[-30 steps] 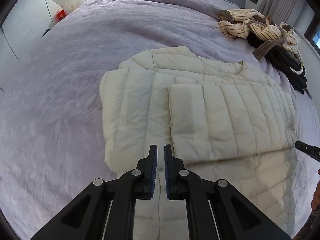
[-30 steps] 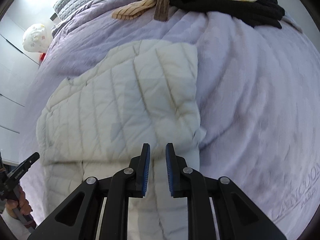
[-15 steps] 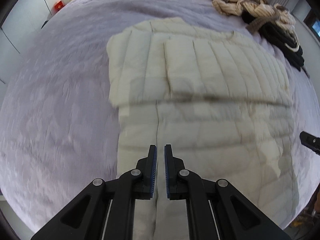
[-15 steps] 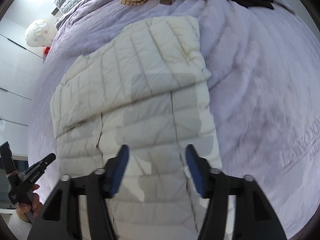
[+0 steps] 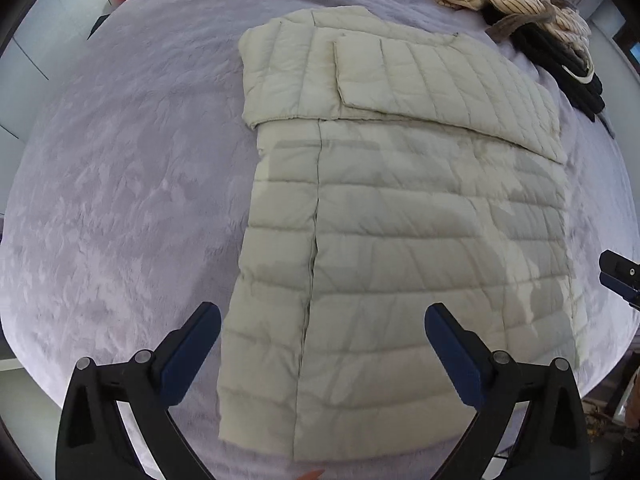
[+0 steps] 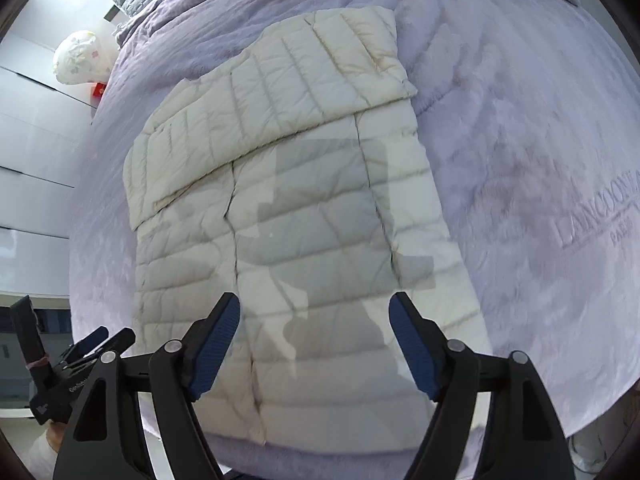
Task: Fold large clothes
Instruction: 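Open both grippers and lift them off the folded jacket, then move both grippers toward the hem end of the folded jacket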
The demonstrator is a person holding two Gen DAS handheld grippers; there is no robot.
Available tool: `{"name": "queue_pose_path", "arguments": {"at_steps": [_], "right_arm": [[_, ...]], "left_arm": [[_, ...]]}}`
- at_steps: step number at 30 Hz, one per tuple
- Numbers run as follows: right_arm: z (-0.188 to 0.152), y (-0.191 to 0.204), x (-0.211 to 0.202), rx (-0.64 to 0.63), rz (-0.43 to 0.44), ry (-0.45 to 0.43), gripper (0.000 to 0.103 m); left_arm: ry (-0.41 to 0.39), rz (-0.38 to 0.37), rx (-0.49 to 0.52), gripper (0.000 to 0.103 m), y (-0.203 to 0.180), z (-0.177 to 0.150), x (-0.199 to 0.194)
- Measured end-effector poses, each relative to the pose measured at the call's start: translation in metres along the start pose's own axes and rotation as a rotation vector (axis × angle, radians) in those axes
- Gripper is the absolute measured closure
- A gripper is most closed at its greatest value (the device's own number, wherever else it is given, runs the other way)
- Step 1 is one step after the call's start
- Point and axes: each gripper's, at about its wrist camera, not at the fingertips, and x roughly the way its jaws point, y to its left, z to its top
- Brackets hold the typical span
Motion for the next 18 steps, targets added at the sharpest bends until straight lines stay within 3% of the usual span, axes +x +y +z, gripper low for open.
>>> {"name": "queue_pose_path", "arguments": {"at_steps": [4, 6, 7, 8, 18], "right_arm": [[-0.012, 0.004, -0.007, 0.008, 0.001, 0.006, 0.022], [-0.017, 0.004, -0.013, 0.025, -0.007, 0.005, 0.013], [-0.018, 0.003, -0.015, 0.035, -0.014, 0.004, 0.002], [-0.019, 0.002, -0.016, 0.041, -0.016, 0.002, 0.0], [-0.024, -0.007, -0.026, 0.078, 0.015, 0.01, 0.0]], "left_arm": [[0.002, 0.006, 0.006, 0.001, 0.001, -0.004, -0.01], [-0.003, 0.02, 0.008, 0.001, 0.0, -0.007, -0.015], [-0.003, 0.027, 0.008, 0.001, 0.0, -0.008, -0.017], [-0.001, 0.032, 0.005, 0.001, 0.001, -0.009, -0.018], [-0.009, 0.025, 0.016, 0.001, 0.009, -0.013, -0.025]]}}
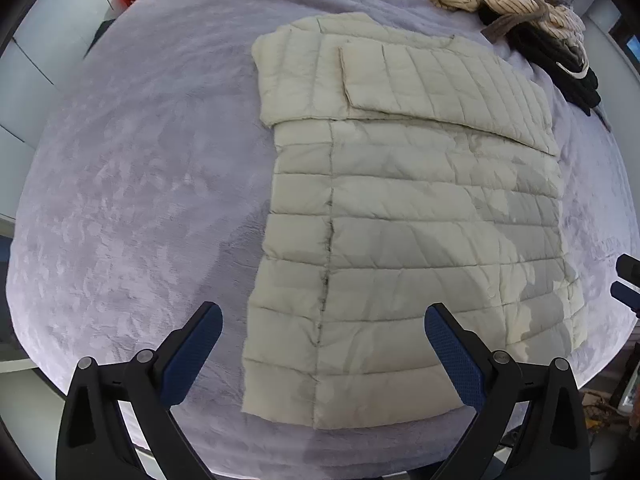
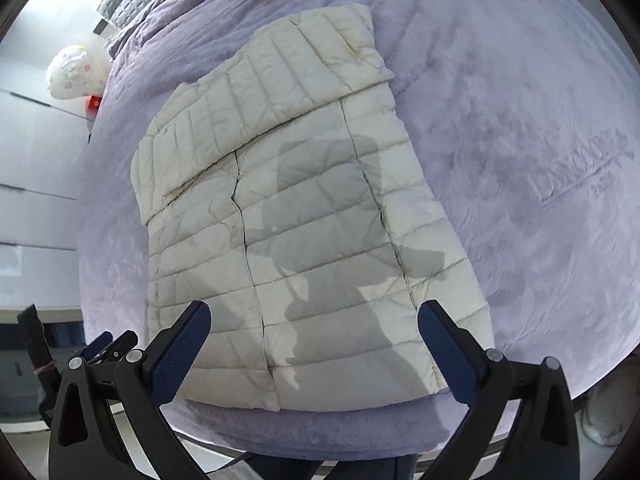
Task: Fold large clothes
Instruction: 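Move both grippers toward the hem end of the folded jacket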
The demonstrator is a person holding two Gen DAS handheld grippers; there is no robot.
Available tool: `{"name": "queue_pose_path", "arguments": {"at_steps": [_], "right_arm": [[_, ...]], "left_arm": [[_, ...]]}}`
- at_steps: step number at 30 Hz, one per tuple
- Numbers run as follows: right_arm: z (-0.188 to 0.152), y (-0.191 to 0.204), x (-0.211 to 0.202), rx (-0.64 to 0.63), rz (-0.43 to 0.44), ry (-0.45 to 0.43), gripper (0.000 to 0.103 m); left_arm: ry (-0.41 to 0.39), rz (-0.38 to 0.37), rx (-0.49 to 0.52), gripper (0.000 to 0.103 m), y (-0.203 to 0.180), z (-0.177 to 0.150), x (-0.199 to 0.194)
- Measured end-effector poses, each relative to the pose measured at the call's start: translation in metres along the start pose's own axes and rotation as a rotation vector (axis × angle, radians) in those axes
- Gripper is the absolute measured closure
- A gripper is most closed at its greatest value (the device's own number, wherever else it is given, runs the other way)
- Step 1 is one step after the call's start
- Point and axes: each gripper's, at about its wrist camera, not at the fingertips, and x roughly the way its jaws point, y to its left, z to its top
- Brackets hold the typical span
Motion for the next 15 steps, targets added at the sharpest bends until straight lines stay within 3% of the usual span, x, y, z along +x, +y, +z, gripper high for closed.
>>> {"name": "queue_pose_path", "arguments": {"at_steps": [5, 9, 15], "right_arm": [[-0.002, -0.012, -0.007, 0.036, -0.04, -0.029, 0.0], [-0.002, -0.025, -0.006, 0.06, -0.04, 0.003, 0.0], [-0.012, -0.048, 0.006, 0.128, -0.051, 0.054, 0.0]], "left_arm": [[0.014, -0.008, -0.001, 0.001, 0.014, -0.004, 0.006], [0.065, -0.03, -0.026, 0.001, 0.029, -0.009, 0.017], [0.098, 0.037, -0.003, 0.001, 0.035, -0.017, 0.033]]}}
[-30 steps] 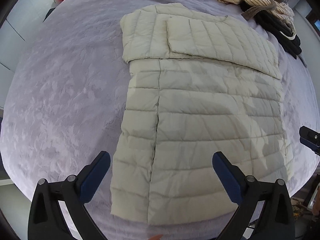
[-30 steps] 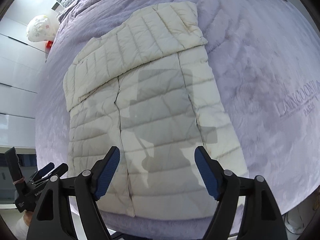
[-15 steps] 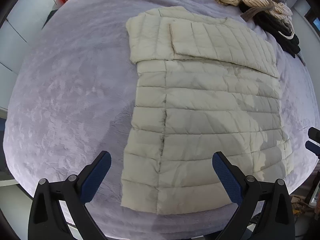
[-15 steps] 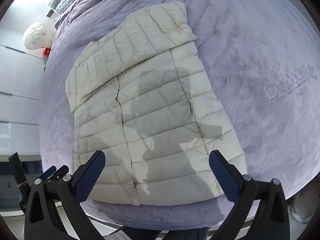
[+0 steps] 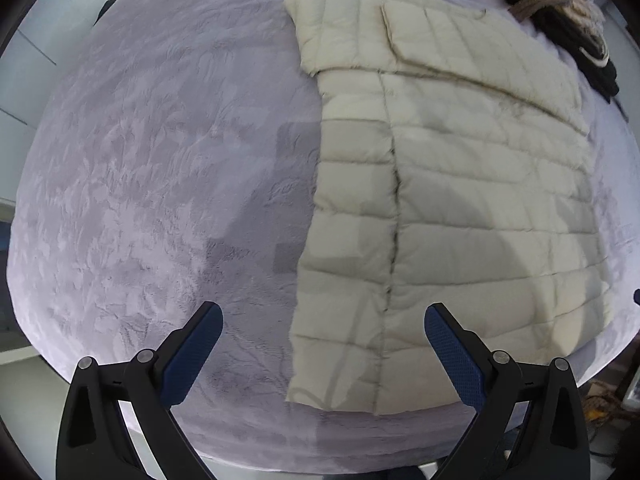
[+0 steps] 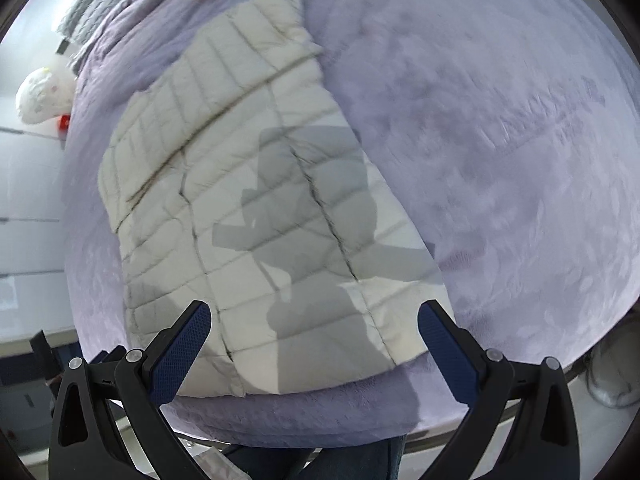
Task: Fold large clothes
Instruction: 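Move both grippers toward the hem end of the folded jacket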
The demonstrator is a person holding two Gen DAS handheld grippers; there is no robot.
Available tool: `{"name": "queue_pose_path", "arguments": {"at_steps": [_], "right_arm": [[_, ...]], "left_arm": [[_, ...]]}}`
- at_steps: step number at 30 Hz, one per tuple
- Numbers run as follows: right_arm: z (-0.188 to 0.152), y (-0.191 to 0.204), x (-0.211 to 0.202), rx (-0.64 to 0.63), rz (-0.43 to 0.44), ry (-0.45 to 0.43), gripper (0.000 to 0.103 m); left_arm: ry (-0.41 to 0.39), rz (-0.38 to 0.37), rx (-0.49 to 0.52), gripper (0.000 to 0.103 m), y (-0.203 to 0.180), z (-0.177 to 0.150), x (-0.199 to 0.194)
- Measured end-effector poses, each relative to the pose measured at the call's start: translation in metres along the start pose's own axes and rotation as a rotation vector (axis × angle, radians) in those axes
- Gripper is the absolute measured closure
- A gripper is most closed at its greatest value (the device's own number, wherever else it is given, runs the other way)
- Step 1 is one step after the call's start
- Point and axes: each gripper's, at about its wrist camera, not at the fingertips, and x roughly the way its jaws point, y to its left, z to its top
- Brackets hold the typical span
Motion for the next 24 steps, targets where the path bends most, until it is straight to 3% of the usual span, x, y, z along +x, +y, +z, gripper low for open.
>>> {"name": "queue_pose_path", "arguments": {"at_steps": [3, 13, 16, 20, 24], "right_arm": [[-0.005, -0.015, 0.012, 0.046, -0.004, 0.034, 0.0], [-0.021, -0.072, 0.04, 0.258, 0.013, 0.1, 0.0], [-0.026, -0.082, 0.048, 0.305, 0.069, 0.113, 0.0], [-0.031, -0.084, 0.053, 0.324, 0.126, 0.121, 0.0], [-0.033, -0.084, 0.059, 0.34, 0.183, 0.126, 0.0]], "left_arm": [[-0.004, 0.046, 0.039, 0.001, -0.004, -0.003, 0.003], [0.036, 0.009, 0.045, 0.001, -0.007, -0.009, 0.013], [0.064, -0.083, 0.038, 0.001, -0.004, -0.012, 0.02], [0.131, -0.232, -0.051, 0.001, 0.014, -0.02, 0.037], [0.186, -0.333, -0.122, 0.001, 0.027, -0.024, 0.052]]}}
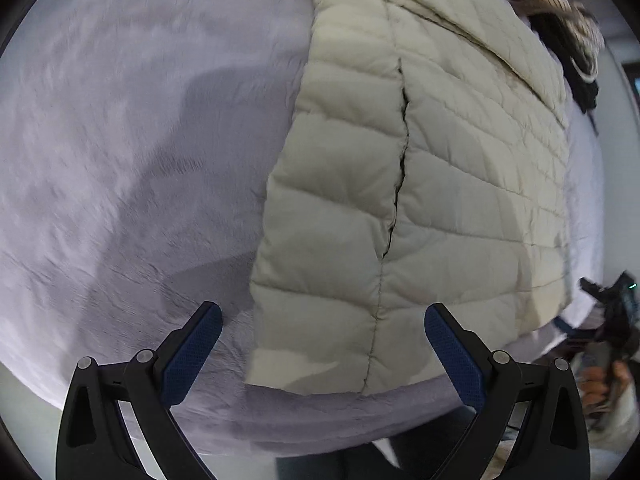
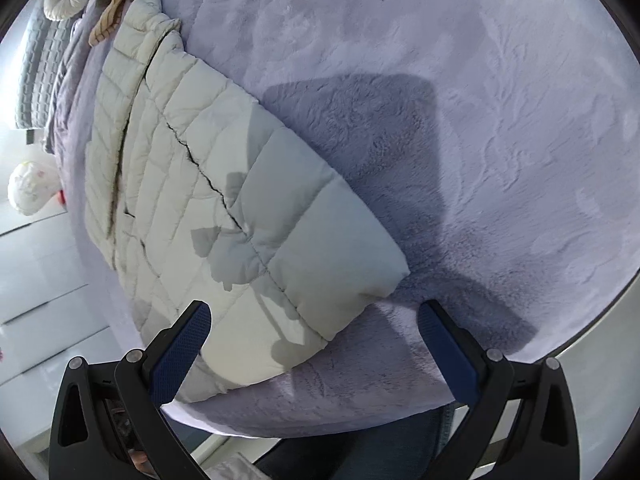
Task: Fold large clothes
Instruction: 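Move both grippers toward the hem end of the folded jacket, then grasp the jacket hem with both grippers and lift it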
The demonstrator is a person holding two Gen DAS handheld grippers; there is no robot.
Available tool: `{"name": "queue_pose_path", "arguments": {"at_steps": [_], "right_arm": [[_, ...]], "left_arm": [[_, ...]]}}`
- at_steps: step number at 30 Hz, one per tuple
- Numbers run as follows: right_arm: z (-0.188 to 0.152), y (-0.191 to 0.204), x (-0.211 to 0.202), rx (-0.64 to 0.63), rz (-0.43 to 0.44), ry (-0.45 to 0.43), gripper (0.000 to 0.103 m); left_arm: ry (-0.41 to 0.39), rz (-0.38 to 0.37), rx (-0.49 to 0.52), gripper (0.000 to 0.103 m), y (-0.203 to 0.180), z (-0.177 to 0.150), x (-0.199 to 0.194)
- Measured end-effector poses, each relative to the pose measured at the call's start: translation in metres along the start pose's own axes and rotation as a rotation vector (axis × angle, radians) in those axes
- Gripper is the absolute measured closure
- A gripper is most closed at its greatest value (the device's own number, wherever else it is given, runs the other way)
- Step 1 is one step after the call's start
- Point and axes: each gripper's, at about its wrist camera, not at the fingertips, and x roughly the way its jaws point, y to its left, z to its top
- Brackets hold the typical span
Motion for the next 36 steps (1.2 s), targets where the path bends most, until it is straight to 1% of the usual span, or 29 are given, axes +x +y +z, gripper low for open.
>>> {"name": "queue_pose_path", "arguments": {"at_steps": [2, 4, 7, 11, 14, 15, 16, 17, 20, 21, 23, 24, 25, 26, 27, 28, 29, 30, 31, 33, 35, 36], "right_arm": [[0.0, -0.001, 0.003, 0.014, 0.018, 0.005, 0.0], [0.0, 0.0, 0.006, 0.028, 0.057, 0.014, 0.0], [0.001, 0.005, 0.012, 0.046, 0.153, 0.036, 0.0], [0.0, 0.013, 0.023, 0.061, 0.228, 0.057, 0.0], [-0.001, 0.019, 0.029, 0.082, 0.294, 0.066, 0.0], [-0.001, 0.022, 0.031, 0.087, 0.317, 0.067, 0.0], [-0.002, 0.024, 0.032, 0.091, 0.338, 0.07, 0.0], [-0.001, 0.024, 0.032, 0.094, 0.348, 0.071, 0.0], [0.001, 0.024, 0.036, 0.103, 0.354, 0.071, 0.001], [0.002, 0.023, 0.038, 0.111, 0.35, 0.073, 0.004], [0.004, 0.019, 0.039, 0.128, 0.353, 0.082, 0.01], [0.005, 0.018, 0.042, 0.137, 0.357, 0.089, 0.019], [0.005, 0.019, 0.044, 0.145, 0.359, 0.1, 0.029], [0.005, 0.019, 0.045, 0.147, 0.358, 0.105, 0.032], [0.005, 0.021, 0.047, 0.146, 0.356, 0.113, 0.039], [0.004, 0.023, 0.048, 0.141, 0.357, 0.118, 0.045], [0.004, 0.023, 0.048, 0.137, 0.364, 0.12, 0.064], [0.004, 0.025, 0.048, 0.132, 0.379, 0.124, 0.082], [0.004, 0.025, 0.046, 0.129, 0.394, 0.124, 0.089], [0.004, 0.033, 0.039, 0.103, 0.446, 0.109, 0.092], [0.005, 0.042, 0.03, 0.064, 0.492, 0.097, 0.093], [0.007, 0.049, 0.023, 0.041, 0.519, 0.09, 0.093]], "left_arm": [[0.014, -0.038, -0.015, 0.001, 0.001, 0.001, 0.005], [0.02, -0.062, -0.014, 0.001, -0.002, 0.004, 0.01], [0.029, -0.083, -0.005, 0.001, -0.013, 0.004, 0.019], [0.036, -0.081, 0.013, 0.001, -0.026, 0.007, 0.025], [0.029, -0.105, 0.022, 0.002, -0.029, 0.006, 0.022], [0.025, -0.109, 0.02, 0.004, -0.031, 0.006, 0.02], [0.022, -0.106, 0.019, 0.01, -0.03, 0.005, 0.018], [0.023, -0.094, 0.02, 0.013, -0.032, 0.005, 0.017], [0.015, -0.072, 0.032, 0.013, -0.03, 0.001, 0.013], [0.013, -0.059, 0.041, 0.013, -0.032, 0.0, 0.012], [0.01, -0.038, 0.064, 0.027, -0.038, -0.002, 0.012], [0.012, -0.03, 0.071, 0.029, -0.039, -0.002, 0.012], [0.011, -0.026, 0.075, 0.038, -0.041, -0.003, 0.012], [0.011, -0.027, 0.076, 0.053, -0.041, -0.002, 0.012], [0.013, -0.033, 0.076, 0.061, -0.042, -0.002, 0.012], [0.012, -0.052, 0.078, 0.079, -0.042, -0.001, 0.01], [0.005, -0.078, 0.08, 0.084, -0.042, -0.001, 0.007], [-0.002, -0.092, 0.081, 0.085, -0.042, -0.001, 0.004], [-0.008, -0.119, 0.083, 0.089, -0.041, -0.001, 0.0], [-0.02, -0.177, 0.079, 0.089, -0.037, 0.0, -0.013], [-0.042, -0.24, 0.073, 0.089, -0.034, 0.003, -0.03], [-0.054, -0.258, 0.073, 0.089, -0.035, 0.006, -0.037]]}}
